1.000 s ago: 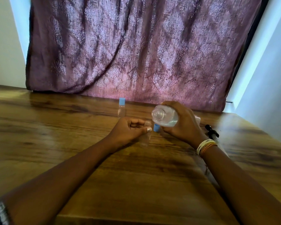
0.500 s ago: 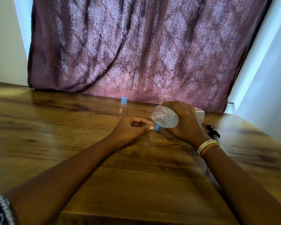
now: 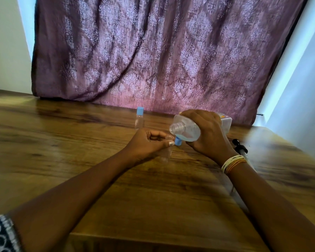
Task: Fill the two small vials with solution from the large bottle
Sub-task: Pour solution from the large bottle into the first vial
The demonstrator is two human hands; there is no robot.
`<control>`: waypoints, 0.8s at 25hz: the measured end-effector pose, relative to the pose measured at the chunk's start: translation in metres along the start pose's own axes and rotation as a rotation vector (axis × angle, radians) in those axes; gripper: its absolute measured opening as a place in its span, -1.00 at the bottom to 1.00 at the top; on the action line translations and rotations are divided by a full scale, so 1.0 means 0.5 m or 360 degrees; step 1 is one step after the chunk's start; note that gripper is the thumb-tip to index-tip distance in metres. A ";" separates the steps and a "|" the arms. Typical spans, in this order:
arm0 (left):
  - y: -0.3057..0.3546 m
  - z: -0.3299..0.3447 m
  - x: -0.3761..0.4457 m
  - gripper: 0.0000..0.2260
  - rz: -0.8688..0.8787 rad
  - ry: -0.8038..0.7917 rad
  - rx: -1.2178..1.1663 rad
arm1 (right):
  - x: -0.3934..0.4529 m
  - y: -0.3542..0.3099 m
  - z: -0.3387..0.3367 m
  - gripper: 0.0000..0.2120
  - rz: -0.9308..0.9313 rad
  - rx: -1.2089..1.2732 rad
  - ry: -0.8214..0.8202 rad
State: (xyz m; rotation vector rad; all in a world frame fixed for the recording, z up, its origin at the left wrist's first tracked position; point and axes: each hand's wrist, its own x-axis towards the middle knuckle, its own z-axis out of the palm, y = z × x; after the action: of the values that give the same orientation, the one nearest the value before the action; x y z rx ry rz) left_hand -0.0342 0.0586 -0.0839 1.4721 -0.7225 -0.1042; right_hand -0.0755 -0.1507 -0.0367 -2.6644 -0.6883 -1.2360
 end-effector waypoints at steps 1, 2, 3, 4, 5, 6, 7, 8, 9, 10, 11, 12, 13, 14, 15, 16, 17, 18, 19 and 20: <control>-0.002 -0.001 0.001 -0.88 0.0002 -0.0005 0.0000 | 0.000 0.001 0.001 -0.56 -0.0004 -0.0006 -0.0002; -0.004 -0.002 0.001 -0.88 0.0002 -0.0015 -0.0006 | 0.000 0.001 0.002 -0.56 -0.0009 -0.0016 -0.0002; -0.005 -0.003 0.001 -0.87 -0.0003 -0.0025 -0.0018 | -0.001 0.002 0.003 -0.57 -0.0016 -0.0031 0.0000; -0.006 -0.003 0.001 -0.86 -0.0013 -0.0036 -0.0034 | -0.001 0.002 0.004 -0.57 -0.0026 -0.0051 0.0003; -0.007 -0.003 0.001 -0.84 -0.0024 -0.0043 -0.0054 | -0.001 0.002 0.004 -0.59 -0.0038 -0.0072 0.0007; -0.008 -0.003 0.002 -0.80 -0.0034 -0.0042 -0.0072 | 0.000 0.002 0.004 -0.60 -0.0052 -0.0089 0.0014; -0.009 -0.002 0.002 -0.76 -0.0042 -0.0036 -0.0082 | 0.000 0.002 0.004 -0.61 -0.0063 -0.0097 0.0024; -0.010 -0.003 0.003 -0.74 -0.0046 -0.0033 -0.0087 | 0.000 0.002 0.003 -0.62 -0.0070 -0.0098 0.0034; -0.012 -0.003 0.003 -0.74 -0.0046 -0.0033 -0.0090 | 0.000 0.002 0.003 -0.61 -0.0076 -0.0098 0.0041; -0.012 -0.003 0.004 -0.74 -0.0047 -0.0033 -0.0095 | -0.001 0.003 0.003 -0.61 -0.0078 -0.0100 0.0042; -0.012 -0.003 0.004 -0.75 -0.0050 -0.0030 -0.0100 | -0.001 0.003 0.003 -0.60 -0.0080 -0.0108 0.0037; -0.010 -0.003 0.004 -0.77 -0.0056 -0.0028 -0.0104 | -0.001 0.003 0.003 -0.60 -0.0083 -0.0121 0.0029; -0.009 -0.002 0.004 -0.80 -0.0064 -0.0026 -0.0105 | -0.001 0.003 0.003 -0.60 -0.0087 -0.0135 0.0025; -0.008 -0.002 0.005 -0.83 -0.0074 -0.0021 -0.0104 | 0.000 0.003 0.003 -0.61 -0.0089 -0.0148 0.0024; -0.008 -0.001 0.005 -0.87 -0.0079 -0.0014 -0.0100 | 0.000 0.003 0.002 -0.61 -0.0088 -0.0157 0.0026; -0.007 0.000 0.005 -0.90 -0.0080 -0.0007 -0.0100 | 0.000 0.003 0.002 -0.61 -0.0085 -0.0163 0.0028; -0.007 0.001 0.005 -0.89 -0.0080 -0.0003 -0.0098 | 0.000 0.003 0.002 -0.60 -0.0082 -0.0166 0.0028; -0.006 0.001 0.004 -0.88 -0.0078 -0.0004 -0.0094 | -0.001 0.003 0.002 -0.60 -0.0081 -0.0171 0.0029; -0.005 0.001 0.004 -0.88 -0.0074 -0.0007 -0.0085 | -0.001 0.003 0.002 -0.60 -0.0082 -0.0176 0.0032; -0.004 0.001 0.003 -0.88 -0.0068 -0.0009 -0.0075 | -0.002 0.003 0.002 -0.59 -0.0083 -0.0176 0.0034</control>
State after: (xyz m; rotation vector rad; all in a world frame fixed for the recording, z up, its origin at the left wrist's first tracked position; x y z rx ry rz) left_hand -0.0325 0.0572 -0.0851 1.4429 -0.6889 -0.1570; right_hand -0.0745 -0.1522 -0.0380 -2.7332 -0.7103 -1.3521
